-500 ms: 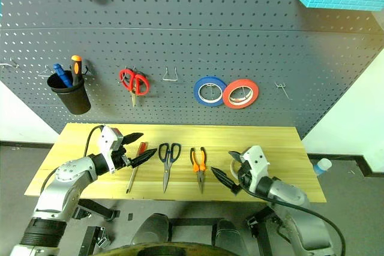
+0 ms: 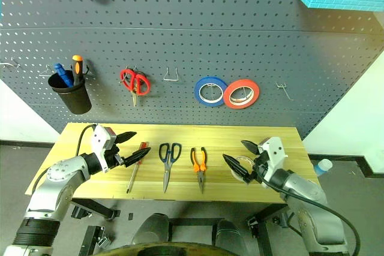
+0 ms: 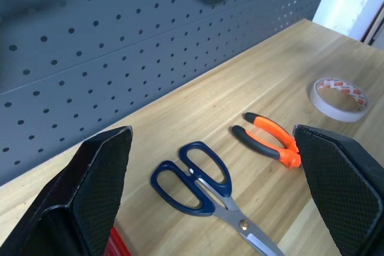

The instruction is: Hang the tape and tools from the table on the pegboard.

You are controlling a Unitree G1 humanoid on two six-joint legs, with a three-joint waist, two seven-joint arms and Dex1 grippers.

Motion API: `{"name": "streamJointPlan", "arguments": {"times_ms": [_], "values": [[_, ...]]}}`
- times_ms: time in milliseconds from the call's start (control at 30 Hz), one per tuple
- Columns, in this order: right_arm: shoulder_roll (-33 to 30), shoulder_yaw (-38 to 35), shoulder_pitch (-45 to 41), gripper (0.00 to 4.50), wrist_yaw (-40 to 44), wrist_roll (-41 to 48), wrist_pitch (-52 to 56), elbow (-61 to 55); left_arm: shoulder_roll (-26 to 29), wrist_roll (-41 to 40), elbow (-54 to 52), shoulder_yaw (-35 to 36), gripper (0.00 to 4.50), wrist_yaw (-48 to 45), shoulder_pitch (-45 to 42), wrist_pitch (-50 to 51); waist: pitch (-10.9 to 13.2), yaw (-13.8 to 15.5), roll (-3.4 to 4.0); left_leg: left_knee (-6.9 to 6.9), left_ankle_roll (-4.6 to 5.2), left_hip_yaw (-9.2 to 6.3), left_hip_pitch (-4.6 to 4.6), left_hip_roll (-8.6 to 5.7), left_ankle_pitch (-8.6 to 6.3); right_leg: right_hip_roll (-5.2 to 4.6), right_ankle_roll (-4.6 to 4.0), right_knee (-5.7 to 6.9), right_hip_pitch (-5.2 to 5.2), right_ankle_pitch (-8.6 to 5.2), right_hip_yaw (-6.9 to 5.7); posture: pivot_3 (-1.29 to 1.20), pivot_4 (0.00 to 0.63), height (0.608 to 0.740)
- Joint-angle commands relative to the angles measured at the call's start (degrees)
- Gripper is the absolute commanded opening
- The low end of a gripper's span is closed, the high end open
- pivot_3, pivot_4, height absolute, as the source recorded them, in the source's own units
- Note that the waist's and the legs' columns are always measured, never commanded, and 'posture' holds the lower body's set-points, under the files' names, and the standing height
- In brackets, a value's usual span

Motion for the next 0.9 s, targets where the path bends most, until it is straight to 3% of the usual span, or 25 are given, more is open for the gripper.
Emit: {"name": "streamJointPlan", "arguments": {"times_ms": [33,333,500,900], "values": [[0.53,4.08,-2.94,4.5,-5.98,-6.1,2.76,1.01,0.47,2.33,-0.37,-2.22,4.48,0.56,-1.77,0.0,0.0,0.13,0.0,0.0,0.0,0.0,0.0,0.0,0.0,0.0,0.0,0.0,0.0,0.0,0.0,0.38,0.0,0.677],[5.1,11.8,-5.63,4.5,-13.78,-12.37,9.48,0.81,-0.09,2.69,-3.35,-6.11,4.48,-0.67,-2.05,1.58,-0.01,0.13,0.01,-0.02,0.0,0.0,-0.08,-0.01,0.0,0.0,-0.04,-0.01,-0.08,0.02,0.01,0.34,0.0,0.677],[5.56,13.98,-4.1,4.5,-14.34,-13.08,11.57,-0.84,0.27,2.86,-5.77,-7.43,4.48,-1.06,-0.3,2.53,0.22,-0.35,0.12,-0.03,0.01,0.0,-0.07,-0.01,0.0,0.0,0.0,0.0,-0.11,-0.01,0.01,0.35,0.057,0.677],[3.07,14.68,-4.64,4.5,-13.08,-13.8,14.36,-0.69,0.45,1.14,-17.23,-6.92,4.48,1.6,10.66,5.26,5.14,-3.07,0.48,-0.05,0.19,-0.03,-0.12,0.0,-0.1,0.0,0.32,0.03,-0.16,-0.2,0.04,0.36,0.162,0.677]]}}
